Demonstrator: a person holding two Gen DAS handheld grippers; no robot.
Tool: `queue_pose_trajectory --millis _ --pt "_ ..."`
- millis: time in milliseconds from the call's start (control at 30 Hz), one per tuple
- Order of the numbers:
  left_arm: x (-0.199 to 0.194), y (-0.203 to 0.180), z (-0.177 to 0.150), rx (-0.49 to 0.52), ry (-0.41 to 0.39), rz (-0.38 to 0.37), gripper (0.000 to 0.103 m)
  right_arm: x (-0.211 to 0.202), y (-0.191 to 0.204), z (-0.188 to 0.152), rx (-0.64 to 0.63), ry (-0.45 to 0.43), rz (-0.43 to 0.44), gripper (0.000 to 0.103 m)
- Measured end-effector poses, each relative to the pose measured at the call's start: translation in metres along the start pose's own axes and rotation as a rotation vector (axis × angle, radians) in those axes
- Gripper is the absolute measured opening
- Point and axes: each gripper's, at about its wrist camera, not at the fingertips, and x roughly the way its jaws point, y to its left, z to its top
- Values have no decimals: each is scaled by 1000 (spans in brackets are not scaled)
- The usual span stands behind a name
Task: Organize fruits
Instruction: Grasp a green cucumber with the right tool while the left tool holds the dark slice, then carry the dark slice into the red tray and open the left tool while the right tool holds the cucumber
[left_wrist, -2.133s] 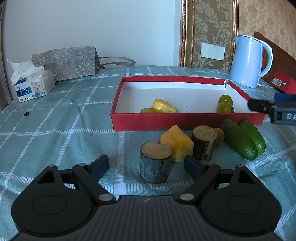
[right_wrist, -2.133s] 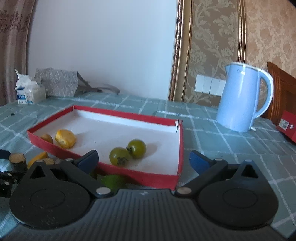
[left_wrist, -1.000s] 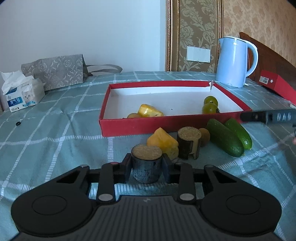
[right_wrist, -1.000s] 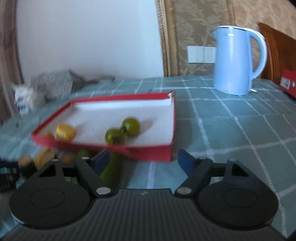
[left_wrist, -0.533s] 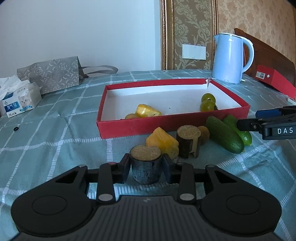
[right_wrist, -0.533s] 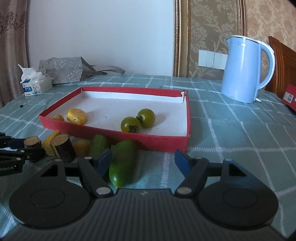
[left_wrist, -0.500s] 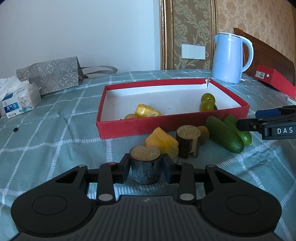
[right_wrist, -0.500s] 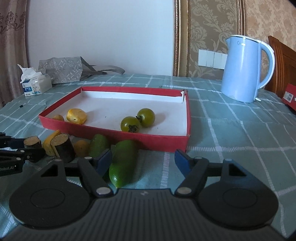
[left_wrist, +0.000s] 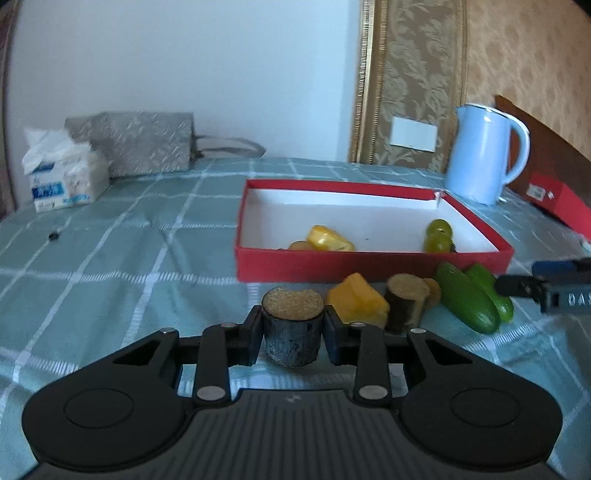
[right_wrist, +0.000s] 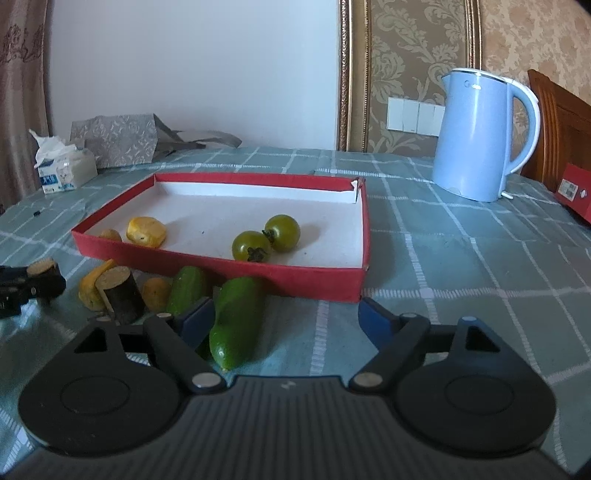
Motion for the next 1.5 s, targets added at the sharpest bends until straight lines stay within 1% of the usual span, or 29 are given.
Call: queue_pose_trajectory --millis 100,167,333,500,600,733,800,833,867,933,967,1000,1100,1233,1300,1400,1500 --pt "4 7 1 -38 22 -18 33 3 7 1 -17 17 -23 82" --pt "5 7 1 -44 27 -29 33 6 12 1 -36 28 -31 81" --pt "4 10 -1 -59 29 -42 33 14 26 5 -86 30 -91 81" --pt "4 10 -1 -59 29 -48 33 18 27 6 -69 45 -106 81" --pt "5 11 -1 -62 30 -51 33 18 29 2 -79 27 -119 83" --pt "5 10 -1 -58 31 -53 33 28 30 4 -93 41 -122 83" --pt "5 10 -1 -63 29 -52 33 28 21 4 -34 68 -82 76" --pt "5 11 -1 -66 29 -51 33 27 18 4 -15 75 -52 63" --pt "6 11 -1 -66 30 -51 33 26 17 2 -10 83 -16 52" --pt "6 10 -1 -62 32 -50 33 25 23 0 -37 73 -8 46" --pt "5 10 -1 -62 31 -51 33 24 27 -1 -55 66 -9 36" --pt "5 11 -1 -63 31 -51 33 23 29 -2 -66 63 8 30" --pt "6 11 -1 -65 34 -52 33 23 30 -3 -59 53 17 31" --pt "6 11 -1 -65 34 -52 33 22 19 -3 11 43 52 31" --pt "6 11 -1 -65 34 -51 33 21 15 -3 29 24 31 31" --pt "6 11 -1 -61 31 -50 33 16 13 -2 38 -4 26 31" --pt "5 11 -2 -58 23 -49 33 16 14 -4 29 -4 15 31"
